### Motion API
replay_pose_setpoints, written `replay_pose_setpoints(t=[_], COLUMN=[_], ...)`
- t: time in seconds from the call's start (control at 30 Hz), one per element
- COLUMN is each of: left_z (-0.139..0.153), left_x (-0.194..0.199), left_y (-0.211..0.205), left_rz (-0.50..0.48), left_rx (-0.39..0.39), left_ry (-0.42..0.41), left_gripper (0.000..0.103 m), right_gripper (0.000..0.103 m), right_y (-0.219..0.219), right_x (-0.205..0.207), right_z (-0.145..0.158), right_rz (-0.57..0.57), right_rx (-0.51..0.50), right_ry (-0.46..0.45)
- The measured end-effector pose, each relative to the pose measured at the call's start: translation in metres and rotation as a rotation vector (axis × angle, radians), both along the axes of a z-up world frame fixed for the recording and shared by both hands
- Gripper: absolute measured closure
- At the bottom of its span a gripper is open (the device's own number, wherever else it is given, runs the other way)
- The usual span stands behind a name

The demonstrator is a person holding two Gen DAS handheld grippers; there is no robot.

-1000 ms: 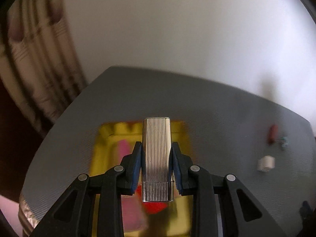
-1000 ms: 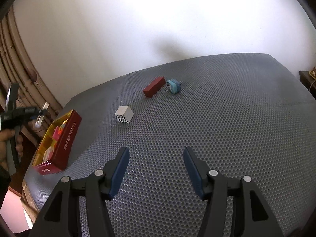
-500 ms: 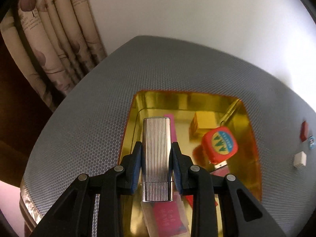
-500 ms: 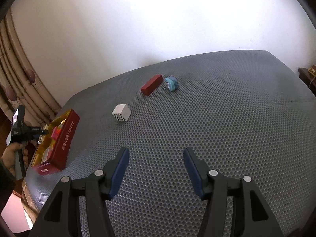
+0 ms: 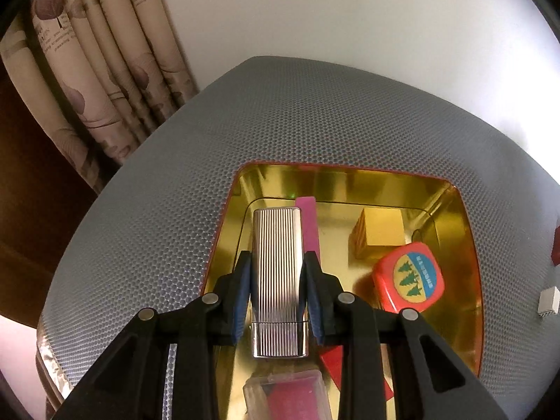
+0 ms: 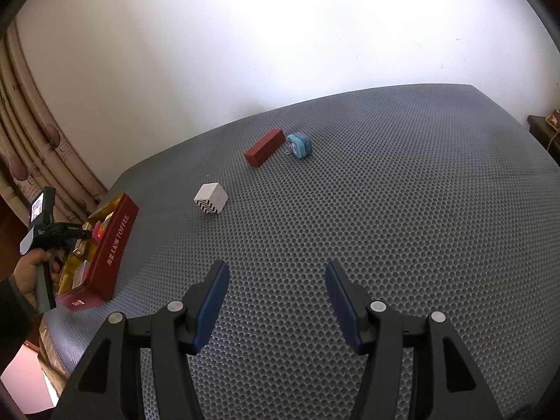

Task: Organize rigid objects
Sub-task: 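Carry the gold tube with the left gripper into the tray and release, then grasp the blue tape roll on its edge with the right gripper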

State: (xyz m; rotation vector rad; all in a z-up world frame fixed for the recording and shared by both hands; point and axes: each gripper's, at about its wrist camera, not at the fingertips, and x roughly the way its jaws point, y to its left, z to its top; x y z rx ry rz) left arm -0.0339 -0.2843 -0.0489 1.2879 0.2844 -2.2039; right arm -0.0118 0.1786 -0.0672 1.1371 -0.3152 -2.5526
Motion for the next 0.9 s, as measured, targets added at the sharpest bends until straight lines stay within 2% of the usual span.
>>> replay_pose_setpoints(t=[0.07,0.1,0.13,0.2,0.23,0.27,0.33,0.43,0.6,0.73,0.83,0.9], left_z=[0.001,0.002,0.003,0.011,0.017,0.025,0.040,0.062,0.085,0.083,0.072,0.066], left_x=[-0.001,-0.001,0.000,0.005,0.006,0.010,0.016,0.029,0.060,0.075,0.088,0.097], left_y=[0.000,0.002,0.000,0.004,0.007,0.013,0.027,0.046,0.085,0.118,0.133,0.140], left_rz=[-0.011,-0.013,-0.012,-0.024,-0.023,-0.030,-0.075,-0.128,-0.249,-0.339,-0.377,-0.388], left_rx=[-0.013,-0.018,-0.014,0.003,-0.013,-0.049,-0.092,-0.133,-0.115,-0.096,-0.040,-0.029], left_ry=[0.005,0.012,0.020,0.070,0.081,0.099,0.144,0.214,0.324,0.340,0.338,0.326], left_gripper=[0.073,0.062,0.045,0.026,0.020,0.018,0.005,0.001,0.001,0.001,0.001,0.001], right_gripper=[0.044,0.044,0.044,0.044,0.044,0.044,0.044,0.044,0.044,0.044,0.044,0.044], right_y=[0.000,0.000,-0.001,-0.002,-0.003,-0.005,-0.012,-0.025,-0.041,-0.048,-0.051,-0.054], right_x=[0.000,0.000,-0.001,-0.001,-0.001,-0.002,-0.003,-0.010,-0.040,-0.076,-0.105,-0.122], right_z=[0.001,0.001,0.001,0.001,0.001,0.001,0.001,0.002,0.011,0.017,0.021,0.024], right_rz=[-0.001,-0.002,-0.003,0.001,0.006,0.010,0.025,0.054,0.080,0.078,0.070,0.076], right_rx=[0.003,0.003,0.004,0.009,0.013,0.020,0.033,0.068,0.147,0.229,0.280,0.276], right_ry=[0.002,0.003,0.003,0.003,0.004,0.004,0.006,0.008,0.057,0.067,0.067,0.047])
